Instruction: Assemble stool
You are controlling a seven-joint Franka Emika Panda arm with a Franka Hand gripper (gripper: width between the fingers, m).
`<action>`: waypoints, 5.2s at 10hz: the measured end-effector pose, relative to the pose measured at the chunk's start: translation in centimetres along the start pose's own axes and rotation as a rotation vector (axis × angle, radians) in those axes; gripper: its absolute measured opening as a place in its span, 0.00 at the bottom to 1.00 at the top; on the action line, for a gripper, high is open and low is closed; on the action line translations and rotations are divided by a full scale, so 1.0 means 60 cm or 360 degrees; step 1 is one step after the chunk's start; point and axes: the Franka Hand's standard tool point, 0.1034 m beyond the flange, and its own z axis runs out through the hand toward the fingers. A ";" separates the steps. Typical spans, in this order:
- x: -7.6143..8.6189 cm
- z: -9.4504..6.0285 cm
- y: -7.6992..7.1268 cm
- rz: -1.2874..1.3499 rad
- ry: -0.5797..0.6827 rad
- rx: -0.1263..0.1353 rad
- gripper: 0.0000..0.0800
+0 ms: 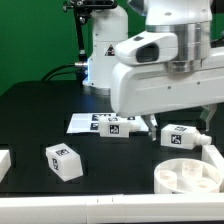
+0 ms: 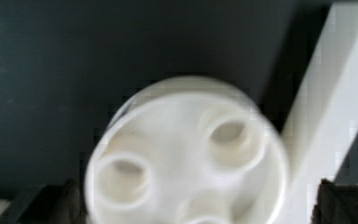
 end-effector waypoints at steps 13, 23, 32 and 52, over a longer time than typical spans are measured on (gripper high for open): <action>-0.131 0.047 -0.104 -0.0209 -0.0028 0.0025 0.81; -0.161 0.116 -0.139 -0.1111 -0.0059 -0.0001 0.81; -0.169 0.113 -0.145 -0.1551 -0.0118 0.0013 0.40; -0.205 0.120 -0.141 -0.3642 -0.0198 -0.0049 0.71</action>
Offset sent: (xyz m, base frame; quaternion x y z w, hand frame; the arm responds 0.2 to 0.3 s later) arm 0.0000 0.0000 0.0000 0.0000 0.0000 0.0000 1.0000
